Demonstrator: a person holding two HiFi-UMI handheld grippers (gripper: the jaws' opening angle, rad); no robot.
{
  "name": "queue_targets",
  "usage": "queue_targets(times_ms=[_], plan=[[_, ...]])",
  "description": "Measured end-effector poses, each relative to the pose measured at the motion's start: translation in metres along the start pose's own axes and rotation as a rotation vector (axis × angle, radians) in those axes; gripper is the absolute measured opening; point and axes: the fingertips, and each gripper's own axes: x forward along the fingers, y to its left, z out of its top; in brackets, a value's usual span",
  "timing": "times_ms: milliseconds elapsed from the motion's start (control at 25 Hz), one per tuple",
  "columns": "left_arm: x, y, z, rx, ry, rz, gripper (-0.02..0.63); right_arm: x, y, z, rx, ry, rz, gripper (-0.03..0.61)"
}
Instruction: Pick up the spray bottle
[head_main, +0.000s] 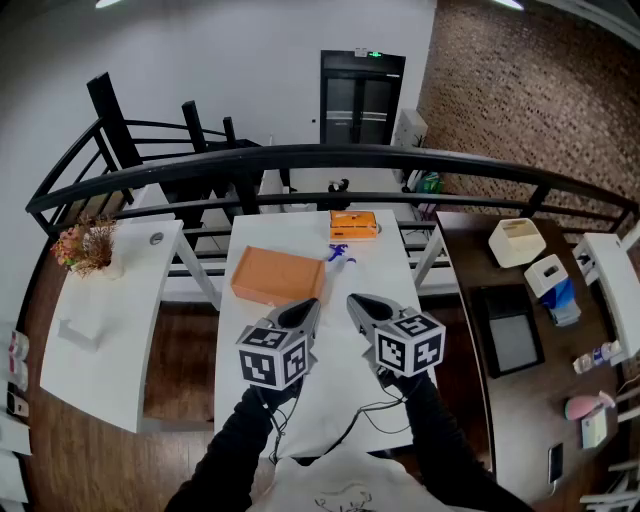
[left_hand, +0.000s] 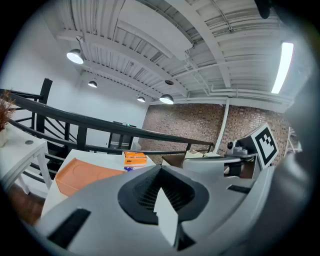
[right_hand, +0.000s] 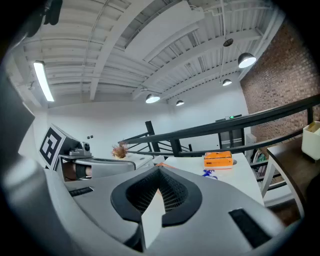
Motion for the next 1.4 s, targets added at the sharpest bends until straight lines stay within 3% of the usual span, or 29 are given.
queue_targets(times_ms=[360, 720, 1120, 1280, 1400], plan=[[0.004, 0.006, -0.003, -0.008, 0.002, -0.002, 0.017, 0.006, -0.006, -0.005, 0.008, 0.01, -0.016, 0.0], [0.037, 0.018, -0.032, -0.05, 0.055, -0.026, 0.017, 0.027, -0.04, -0.036, 0.05, 0.071, -0.076, 0.0], [0.11, 0.059, -0.004, 0.004, 0.084, -0.02, 0.017, 0.082, -0.137, -0.021, 0.028, 0.132, -0.198, 0.0], [0.144, 0.078, -0.003, 0.007, 0.105, -0.016, 0.017, 0.121, -0.183, -0.03, 0.013, 0.162, -0.255, 0.0], [0.165, 0.09, -0.01, 0.008, 0.14, -0.017, 0.017, 0.15, -0.216, -0.046, 0.057, 0.203, -0.29, 0.025]])
